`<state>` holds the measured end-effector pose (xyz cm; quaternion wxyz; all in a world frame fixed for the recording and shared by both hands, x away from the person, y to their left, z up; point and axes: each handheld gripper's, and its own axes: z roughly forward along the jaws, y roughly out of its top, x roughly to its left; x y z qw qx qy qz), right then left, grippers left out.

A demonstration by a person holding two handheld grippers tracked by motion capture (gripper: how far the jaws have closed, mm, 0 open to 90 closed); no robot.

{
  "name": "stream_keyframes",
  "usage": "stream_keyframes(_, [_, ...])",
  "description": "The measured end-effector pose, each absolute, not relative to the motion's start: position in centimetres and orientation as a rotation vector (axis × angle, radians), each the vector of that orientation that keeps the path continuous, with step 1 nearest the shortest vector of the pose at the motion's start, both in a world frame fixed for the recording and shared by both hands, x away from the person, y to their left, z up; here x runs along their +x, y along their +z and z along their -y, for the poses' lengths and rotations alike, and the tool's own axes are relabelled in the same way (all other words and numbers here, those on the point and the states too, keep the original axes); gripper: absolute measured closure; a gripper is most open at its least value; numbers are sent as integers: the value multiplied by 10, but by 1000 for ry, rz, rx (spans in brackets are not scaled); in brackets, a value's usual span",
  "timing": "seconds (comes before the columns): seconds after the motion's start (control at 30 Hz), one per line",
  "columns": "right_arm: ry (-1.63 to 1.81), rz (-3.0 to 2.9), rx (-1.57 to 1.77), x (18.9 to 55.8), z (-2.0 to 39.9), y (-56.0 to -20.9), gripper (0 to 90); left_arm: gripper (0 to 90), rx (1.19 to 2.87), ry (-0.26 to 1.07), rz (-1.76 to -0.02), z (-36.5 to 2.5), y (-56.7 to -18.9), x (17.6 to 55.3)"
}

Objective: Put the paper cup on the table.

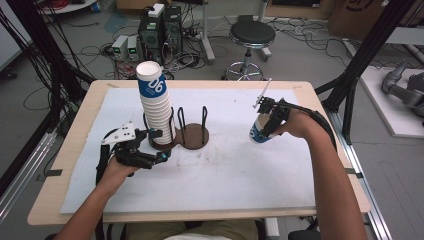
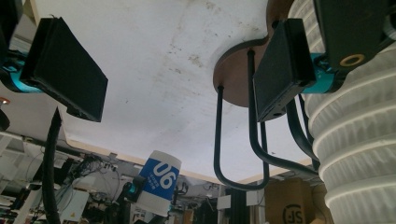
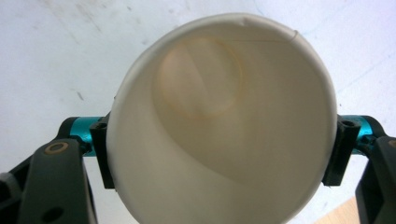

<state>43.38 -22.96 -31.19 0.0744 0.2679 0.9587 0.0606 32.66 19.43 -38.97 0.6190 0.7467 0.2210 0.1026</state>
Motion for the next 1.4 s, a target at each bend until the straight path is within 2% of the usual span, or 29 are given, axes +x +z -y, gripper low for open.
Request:
stream_keyframes(0.33, [48, -2857, 949, 451, 245, -329, 223, 177, 1718, 239, -511, -196, -390, 327])
stream_keyframes(0.73, [6, -2883, 923, 457, 235, -354, 206, 177, 1713, 245, -517, -198, -390, 327])
stream_keyframes(1.03, [27, -2884, 871, 458, 229, -358, 167, 178, 1713, 244, -522, -198, -390, 327])
stream_keyframes(1.4, [47, -2886, 863, 457, 227, -360, 161, 178, 1715, 247, -520, -198, -390, 327])
